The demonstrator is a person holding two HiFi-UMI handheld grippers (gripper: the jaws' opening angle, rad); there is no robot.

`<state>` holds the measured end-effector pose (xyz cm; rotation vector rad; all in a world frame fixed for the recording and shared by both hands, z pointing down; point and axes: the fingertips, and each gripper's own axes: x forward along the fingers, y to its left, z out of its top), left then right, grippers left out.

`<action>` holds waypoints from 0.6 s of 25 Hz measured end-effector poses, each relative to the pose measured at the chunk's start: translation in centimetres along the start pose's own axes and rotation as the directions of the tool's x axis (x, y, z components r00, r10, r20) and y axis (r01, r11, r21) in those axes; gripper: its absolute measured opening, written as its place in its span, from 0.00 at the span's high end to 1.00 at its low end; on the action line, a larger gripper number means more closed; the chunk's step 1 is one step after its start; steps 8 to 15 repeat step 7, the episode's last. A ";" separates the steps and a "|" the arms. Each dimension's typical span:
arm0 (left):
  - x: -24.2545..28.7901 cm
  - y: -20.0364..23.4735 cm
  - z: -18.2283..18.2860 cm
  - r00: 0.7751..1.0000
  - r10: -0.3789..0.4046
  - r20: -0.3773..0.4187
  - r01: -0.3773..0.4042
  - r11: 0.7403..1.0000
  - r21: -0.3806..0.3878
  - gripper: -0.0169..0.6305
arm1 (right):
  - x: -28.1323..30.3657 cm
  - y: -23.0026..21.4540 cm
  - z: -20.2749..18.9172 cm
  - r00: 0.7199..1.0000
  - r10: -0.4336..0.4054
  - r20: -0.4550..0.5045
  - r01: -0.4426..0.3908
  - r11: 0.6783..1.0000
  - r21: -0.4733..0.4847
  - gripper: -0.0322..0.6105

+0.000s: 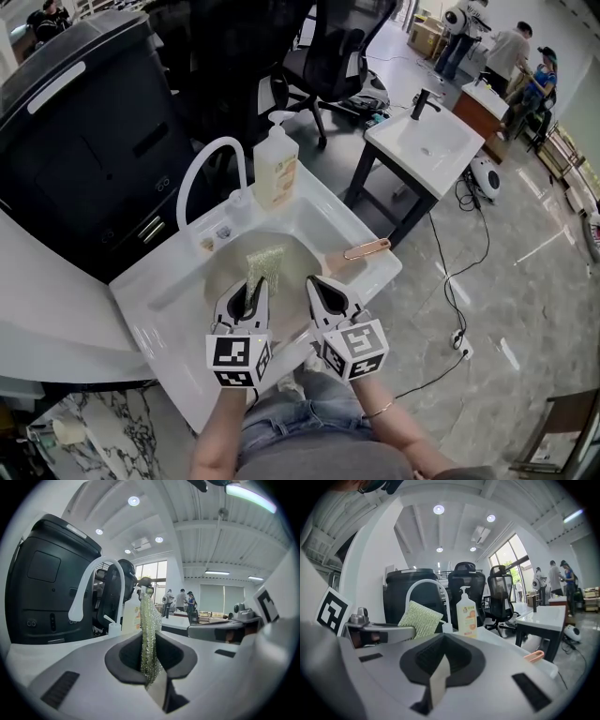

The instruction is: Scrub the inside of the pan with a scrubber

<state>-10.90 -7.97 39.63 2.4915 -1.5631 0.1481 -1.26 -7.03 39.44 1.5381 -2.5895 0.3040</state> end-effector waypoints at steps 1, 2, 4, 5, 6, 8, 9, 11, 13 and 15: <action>-0.1 0.1 0.0 1.000 -0.001 0.000 0.001 1.000 -0.002 0.88 | 0.0 0.1 0.0 1.000 0.000 0.000 0.000 1.000 -0.001 0.94; -0.1 0.2 0.0 1.000 -0.002 0.002 0.002 1.000 -0.001 0.88 | 0.1 0.2 0.0 1.000 0.001 0.003 -0.001 1.000 -0.001 0.94; 0.0 0.4 0.2 1.000 -0.005 0.007 0.005 1.000 0.006 0.88 | 0.4 0.3 0.2 1.000 0.001 0.013 -0.001 1.000 0.000 0.94; 0.0 0.5 0.3 1.000 -0.008 0.009 0.008 1.000 0.011 0.88 | 0.5 0.3 0.3 1.000 0.001 0.018 -0.001 1.000 0.000 0.94; 0.1 0.6 0.4 1.000 -0.011 0.011 0.010 1.000 0.016 0.88 | 0.7 0.4 0.4 1.000 0.001 0.024 -0.001 1.000 0.000 0.94; 0.2 0.7 0.5 1.000 -0.013 0.012 0.013 1.000 0.021 0.88 | 0.8 0.4 0.5 1.000 0.000 0.030 0.000 1.000 0.000 0.94; 0.2 0.7 0.5 1.000 -0.013 0.012 0.013 1.000 0.021 0.88 | 0.8 0.4 0.5 1.000 0.000 0.030 0.000 1.000 0.000 0.94; 0.2 0.7 0.5 1.000 -0.013 0.012 0.013 1.000 0.021 0.88 | 0.8 0.4 0.5 1.000 0.000 0.030 0.000 1.000 0.000 0.94; 0.2 0.7 0.5 1.000 -0.013 0.012 0.013 1.000 0.021 0.88 | 0.8 0.4 0.5 1.000 0.000 0.030 0.000 1.000 0.000 0.94; 0.2 0.7 0.5 1.000 -0.013 0.012 0.013 1.000 0.021 0.88 | 0.8 0.4 0.5 1.000 0.000 0.030 0.000 1.000 0.000 0.94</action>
